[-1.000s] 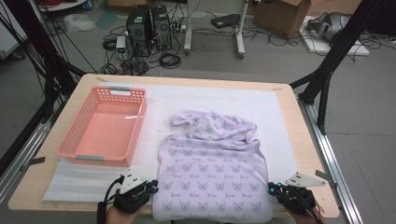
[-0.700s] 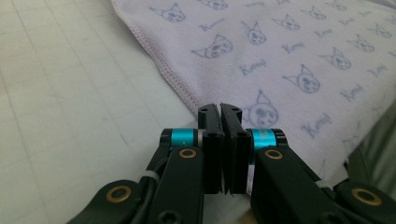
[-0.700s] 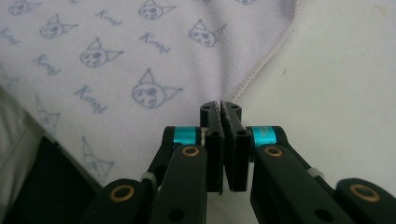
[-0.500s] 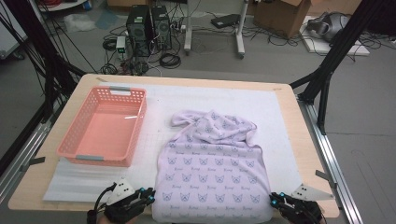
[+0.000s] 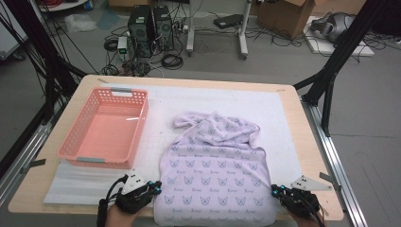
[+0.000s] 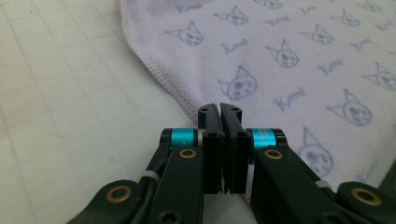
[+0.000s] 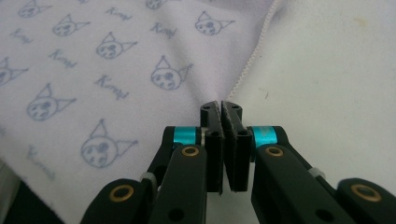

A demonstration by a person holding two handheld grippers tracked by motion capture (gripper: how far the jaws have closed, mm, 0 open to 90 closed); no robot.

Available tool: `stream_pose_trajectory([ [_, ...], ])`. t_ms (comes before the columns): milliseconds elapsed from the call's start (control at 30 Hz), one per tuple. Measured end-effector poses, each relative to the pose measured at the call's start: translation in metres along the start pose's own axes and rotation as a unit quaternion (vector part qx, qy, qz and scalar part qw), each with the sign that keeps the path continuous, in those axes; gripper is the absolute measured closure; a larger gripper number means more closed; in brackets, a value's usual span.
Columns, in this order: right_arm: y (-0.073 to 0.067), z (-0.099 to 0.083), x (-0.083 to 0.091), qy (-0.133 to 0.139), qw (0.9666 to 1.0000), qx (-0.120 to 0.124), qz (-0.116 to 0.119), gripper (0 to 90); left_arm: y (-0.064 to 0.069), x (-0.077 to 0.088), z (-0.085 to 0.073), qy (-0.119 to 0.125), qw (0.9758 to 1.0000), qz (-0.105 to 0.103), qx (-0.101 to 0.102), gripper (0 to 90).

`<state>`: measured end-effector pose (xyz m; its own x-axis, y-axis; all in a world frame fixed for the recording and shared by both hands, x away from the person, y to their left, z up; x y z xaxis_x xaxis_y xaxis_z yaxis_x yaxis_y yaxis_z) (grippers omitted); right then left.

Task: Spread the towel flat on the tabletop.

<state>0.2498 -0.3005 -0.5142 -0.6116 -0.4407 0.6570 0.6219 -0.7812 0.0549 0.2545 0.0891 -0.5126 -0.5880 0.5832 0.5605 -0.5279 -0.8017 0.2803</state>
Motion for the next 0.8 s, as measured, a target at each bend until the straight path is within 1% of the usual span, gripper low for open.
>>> stream_pose_trajectory([
  [100,-0.004,-0.006,0.008,-0.002,0.9999,0.002,0.013,88.2,0.003,0.011,-0.009,-0.006,0.9999,-0.011,0.008,87.3],
  [167,-0.010,-0.011,0.015,-0.008,0.9997,0.005,0.022,88.3,0.007,0.019,-0.016,-0.012,0.9998,-0.016,0.001,87.2],
  [267,-0.020,-0.019,0.025,-0.016,0.9993,0.020,0.029,88.3,0.017,0.029,-0.026,-0.017,0.9993,-0.029,-0.013,87.0],
  [300,-0.023,-0.021,0.028,-0.018,0.9991,0.023,0.031,88.2,0.019,0.030,-0.027,-0.015,0.9993,-0.031,-0.015,85.7],
  [333,-0.025,-0.023,0.030,-0.018,0.9991,0.022,0.031,86.6,0.020,0.030,-0.025,-0.010,0.9993,-0.032,-0.019,82.6],
  [367,-0.024,-0.023,0.030,-0.017,0.9992,0.018,0.030,81.0,0.019,0.029,-0.022,-0.002,0.9993,-0.029,-0.022,74.8],
  [400,-0.022,-0.021,0.030,-0.012,0.9995,0.011,0.025,71.7,0.018,0.026,-0.018,0.008,0.9995,-0.026,-0.019,65.1],
  [433,-0.019,-0.019,0.029,-0.006,0.9997,0.000,0.022,66.6,0.016,0.023,-0.013,0.016,0.9995,-0.024,-0.011,57.6],
  [467,-0.016,-0.015,0.028,0.001,0.9998,-0.012,0.017,64.7,0.014,0.020,-0.008,0.022,0.9995,-0.021,-0.004,54.7],
  [533,-0.010,-0.008,0.023,0.007,0.9999,-0.012,0.005,62.3,0.009,0.012,0.001,0.031,0.9995,-0.010,-0.001,52.4],
  [600,-0.005,-0.001,0.014,0.006,0.9999,-0.007,-0.010,61.3,0.003,0.002,0.011,0.031,0.9995,0.001,0.008,52.0],
  [633,-0.004,0.001,0.010,0.002,0.9999,-0.008,-0.013,61.2,-0.001,-0.003,0.015,0.031,0.9994,0.006,0.013,51.7],
  [700,0.000,0.007,0.000,-0.003,0.9998,-0.006,-0.018,61.0,-0.003,-0.014,0.019,0.020,0.9994,0.008,0.026,51.2],
  [733,0.001,0.008,-0.005,-0.010,0.9997,-0.004,-0.020,60.8,-0.003,-0.019,0.018,0.011,0.9997,0.007,0.022,51.3],
  [767,0.001,0.008,-0.009,-0.019,0.9995,-0.002,-0.025,60.6,0.000,-0.023,0.017,0.006,0.9998,0.010,0.014,52.7],
  [800,0.003,0.010,-0.011,-0.016,0.9994,0.002,-0.030,63.4,-0.001,-0.023,0.017,0.009,0.9995,0.029,-0.004,56.1],
])
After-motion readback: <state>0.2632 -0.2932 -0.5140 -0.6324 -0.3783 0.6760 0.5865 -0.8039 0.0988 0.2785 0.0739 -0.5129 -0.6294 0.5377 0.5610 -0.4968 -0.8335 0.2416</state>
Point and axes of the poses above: each handheld gripper's, and its own axes: x roughly backward along the jaws, z roughly out of its top, y roughly to its right, the point moved 10 cm from there along -x, roughly forward along the jaws, and after that the axes turned 11 degrees about x, right-handed, at the moved point
